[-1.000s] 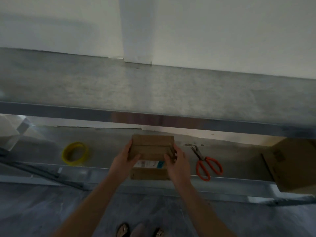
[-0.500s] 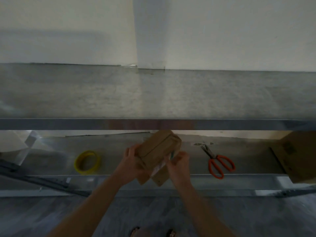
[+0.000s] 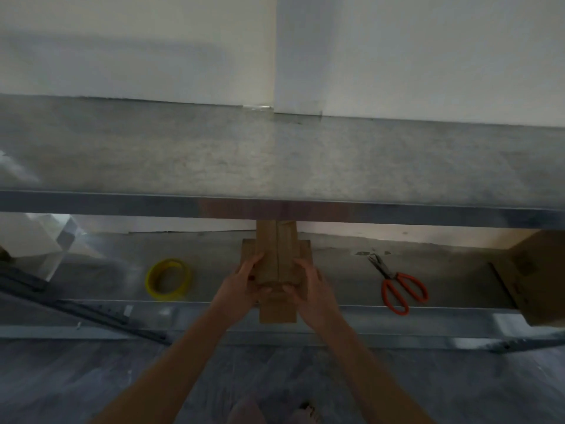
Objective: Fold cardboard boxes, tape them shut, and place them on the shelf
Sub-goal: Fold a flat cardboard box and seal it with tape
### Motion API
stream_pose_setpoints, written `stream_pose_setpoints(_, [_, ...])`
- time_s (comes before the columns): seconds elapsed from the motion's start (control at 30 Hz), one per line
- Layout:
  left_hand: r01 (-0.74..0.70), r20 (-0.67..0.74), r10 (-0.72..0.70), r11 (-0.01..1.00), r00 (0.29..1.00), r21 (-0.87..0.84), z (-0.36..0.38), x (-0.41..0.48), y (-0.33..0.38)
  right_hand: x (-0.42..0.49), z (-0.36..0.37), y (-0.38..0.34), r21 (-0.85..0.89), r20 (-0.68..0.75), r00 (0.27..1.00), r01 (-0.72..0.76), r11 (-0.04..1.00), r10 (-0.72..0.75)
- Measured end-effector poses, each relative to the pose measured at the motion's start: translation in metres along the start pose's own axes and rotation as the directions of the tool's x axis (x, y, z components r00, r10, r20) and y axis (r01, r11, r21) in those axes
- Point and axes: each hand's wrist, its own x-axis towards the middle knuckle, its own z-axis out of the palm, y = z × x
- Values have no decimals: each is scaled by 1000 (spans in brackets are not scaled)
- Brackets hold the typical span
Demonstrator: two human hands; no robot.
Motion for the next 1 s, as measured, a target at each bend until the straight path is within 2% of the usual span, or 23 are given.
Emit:
stream_pose_setpoints(0.07, [-90, -5, 93, 973, 996, 211, -11, -7, -5, -10, -4, -3, -125, -95, 988, 106, 987, -118])
stream_pose_setpoints(0.13, [-197, -37, 240, 866, 970, 459, -27, -20, -15, -22, -2, -12, -286, -159, 944, 236, 929, -289])
stream_pose_setpoints(0.23, [-179, -98, 336, 700, 937, 691, -58, -42, -37, -32, 19, -35, -408, -54, 881, 410, 816, -470])
stream_pose_setpoints(0.33, [-130, -103, 318, 632, 942, 764, -90, -55, -78, -31, 61, -59, -475, 74, 835, 511, 717, -545])
stream_pose_setpoints(0.43, [-91, -66, 232, 606, 971, 790, -116, -63, -121, -21, 109, -76, -457, 157, 887, 455, 765, -433])
stream_pose_setpoints(0.53, [-92, -4, 159, 593, 987, 800, -131, -59, -151, 1, 148, -84, -433, 229, 945, 314, 845, -234])
stream_pose_setpoints(0.63, [-158, 36, 211, 600, 977, 784, -136, -47, -167, 22, 176, -85, -460, 217, 973, 176, 870, -82])
stream_pose_setpoints(0.77, [-259, 94, 297, 588, 950, 766, -137, -35, -180, 39, 201, -92, -528, 221, 975, 139, 838, -22])
stream_pose_setpoints(0.87, [-305, 119, 323, 618, 939, 724, -135, -30, -191, 45, 208, -97, -529, 151, 989, 87, 844, -7])
stream_pose_setpoints(1.0, [-301, 110, 331, 608, 937, 735, -133, -23, -196, 56, 204, -98, -511, 174, 985, 100, 854, -11])
